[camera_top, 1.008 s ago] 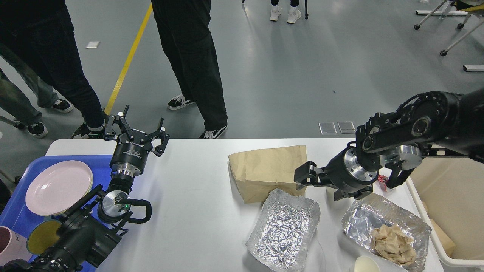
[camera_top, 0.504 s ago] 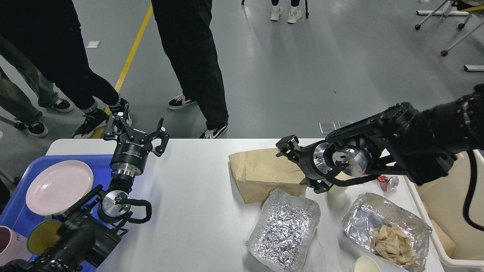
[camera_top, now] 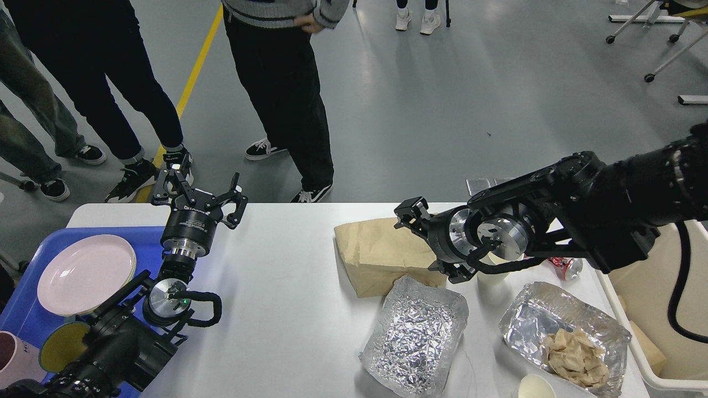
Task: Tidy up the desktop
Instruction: 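Close the right gripper on the brown paper bag's top edge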
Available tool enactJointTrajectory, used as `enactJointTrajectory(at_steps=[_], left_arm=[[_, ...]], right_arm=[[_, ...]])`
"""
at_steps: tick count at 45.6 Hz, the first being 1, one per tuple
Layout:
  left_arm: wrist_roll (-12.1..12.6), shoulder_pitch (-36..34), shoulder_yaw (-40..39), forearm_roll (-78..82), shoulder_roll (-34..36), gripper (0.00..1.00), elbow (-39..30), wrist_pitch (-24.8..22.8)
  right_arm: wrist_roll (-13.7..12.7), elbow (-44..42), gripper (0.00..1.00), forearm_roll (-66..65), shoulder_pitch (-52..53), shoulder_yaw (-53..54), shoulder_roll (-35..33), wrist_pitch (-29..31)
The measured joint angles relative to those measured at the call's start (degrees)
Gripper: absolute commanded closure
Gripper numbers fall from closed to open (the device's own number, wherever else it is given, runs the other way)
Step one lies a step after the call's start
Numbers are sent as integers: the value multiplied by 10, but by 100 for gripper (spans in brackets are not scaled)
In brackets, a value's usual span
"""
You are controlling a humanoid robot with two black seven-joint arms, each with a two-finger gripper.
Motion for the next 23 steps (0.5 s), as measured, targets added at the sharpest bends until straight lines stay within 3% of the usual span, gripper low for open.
enactJointTrajectory(at_steps=[15,23], left_arm=[[0,0,0,0,0,4,0,0],[0,0,0,1,0,4,0,-1]], right_arm=[[1,22,0,0,-31,1,25,-2],[1,19,0,-5,-54,7,60,-54]])
